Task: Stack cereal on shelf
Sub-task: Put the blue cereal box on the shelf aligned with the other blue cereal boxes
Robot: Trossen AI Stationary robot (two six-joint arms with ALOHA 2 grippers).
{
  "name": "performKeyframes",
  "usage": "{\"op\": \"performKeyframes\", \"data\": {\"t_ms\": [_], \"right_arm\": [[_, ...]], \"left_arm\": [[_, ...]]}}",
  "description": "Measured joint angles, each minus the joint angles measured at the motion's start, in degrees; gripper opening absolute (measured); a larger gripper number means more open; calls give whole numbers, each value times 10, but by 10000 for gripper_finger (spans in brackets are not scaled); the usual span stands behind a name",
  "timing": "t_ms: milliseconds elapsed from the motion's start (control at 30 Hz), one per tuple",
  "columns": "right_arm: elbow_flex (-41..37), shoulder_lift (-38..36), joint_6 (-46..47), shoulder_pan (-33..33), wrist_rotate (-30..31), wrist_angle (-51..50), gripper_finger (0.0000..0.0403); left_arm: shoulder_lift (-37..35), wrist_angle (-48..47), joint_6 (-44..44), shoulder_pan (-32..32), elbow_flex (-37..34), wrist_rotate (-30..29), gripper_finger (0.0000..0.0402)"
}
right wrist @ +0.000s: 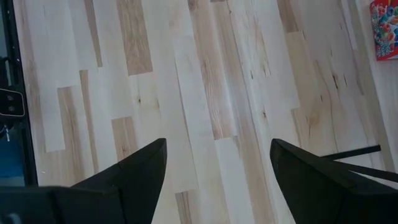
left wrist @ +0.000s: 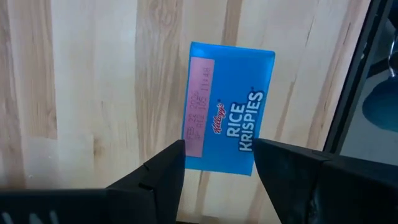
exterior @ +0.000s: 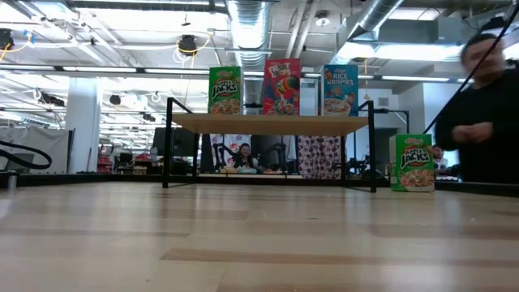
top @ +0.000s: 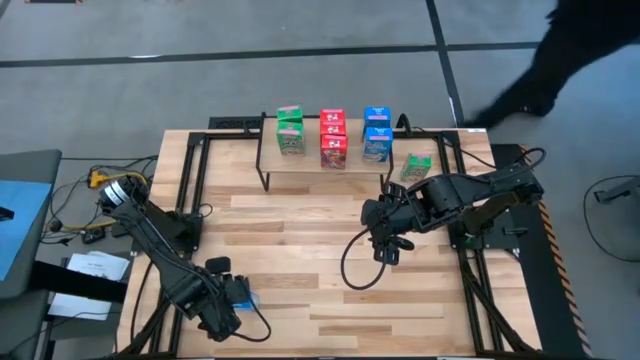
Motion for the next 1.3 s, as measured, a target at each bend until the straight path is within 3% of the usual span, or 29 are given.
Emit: {"op": "performKeyframes", "data": {"t_ms": [267,500,1300], "right_arm": [[0,0,0,0,0,0,311],[0,0,0,0,0,0,311],[0,0,0,1,0,0,311]], "left_arm": [[0,10,14,-1,0,-46,179],[0,64,37,-1,0,-36,179],[2,66,19,-10,-22,-74,173]]}}
